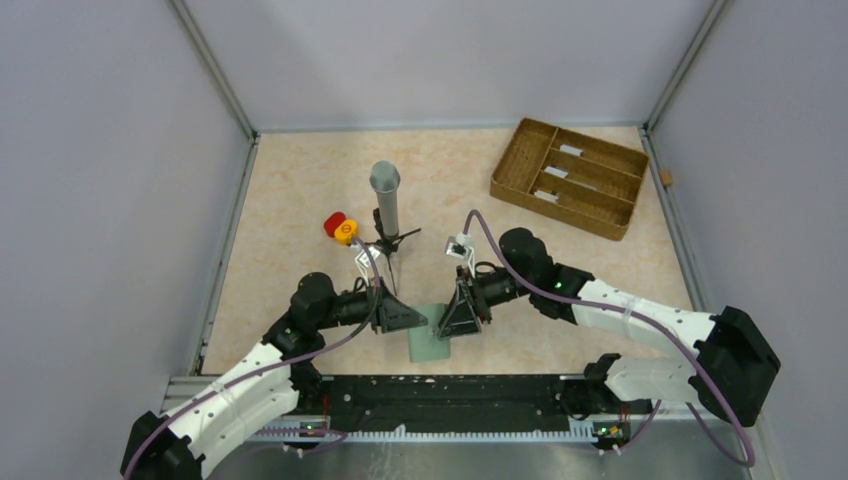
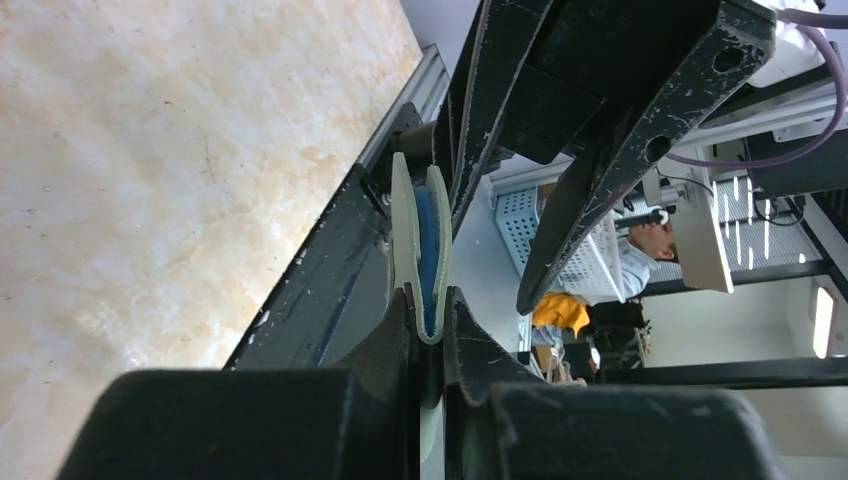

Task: Put the credit cards into the card holder
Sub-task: Open the card holder.

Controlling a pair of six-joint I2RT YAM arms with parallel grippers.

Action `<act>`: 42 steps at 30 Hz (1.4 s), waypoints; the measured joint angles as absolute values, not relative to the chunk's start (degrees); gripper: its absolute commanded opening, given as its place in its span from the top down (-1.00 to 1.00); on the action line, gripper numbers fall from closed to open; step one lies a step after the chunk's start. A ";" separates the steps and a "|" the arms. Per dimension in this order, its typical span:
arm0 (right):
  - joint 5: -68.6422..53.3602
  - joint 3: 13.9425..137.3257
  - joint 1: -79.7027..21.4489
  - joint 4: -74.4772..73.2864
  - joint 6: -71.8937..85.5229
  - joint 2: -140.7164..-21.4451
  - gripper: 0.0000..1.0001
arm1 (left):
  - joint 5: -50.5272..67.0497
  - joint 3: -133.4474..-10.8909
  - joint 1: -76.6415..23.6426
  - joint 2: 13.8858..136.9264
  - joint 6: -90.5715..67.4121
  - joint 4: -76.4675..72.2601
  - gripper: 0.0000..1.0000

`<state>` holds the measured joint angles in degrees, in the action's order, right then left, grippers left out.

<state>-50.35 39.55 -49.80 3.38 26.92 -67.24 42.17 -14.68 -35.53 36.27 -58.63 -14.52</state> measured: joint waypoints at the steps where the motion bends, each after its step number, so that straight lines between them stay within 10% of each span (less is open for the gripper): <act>1: -50.72 39.55 -49.80 3.44 26.59 -67.24 0.09 | 42.65 -14.68 -35.53 36.27 -58.85 -14.92 1.00; 42: -53.36 38.26 -52.97 8.14 23.57 -68.05 -0.05 | 48.07 -15.25 -35.42 38.00 -59.88 -14.11 1.00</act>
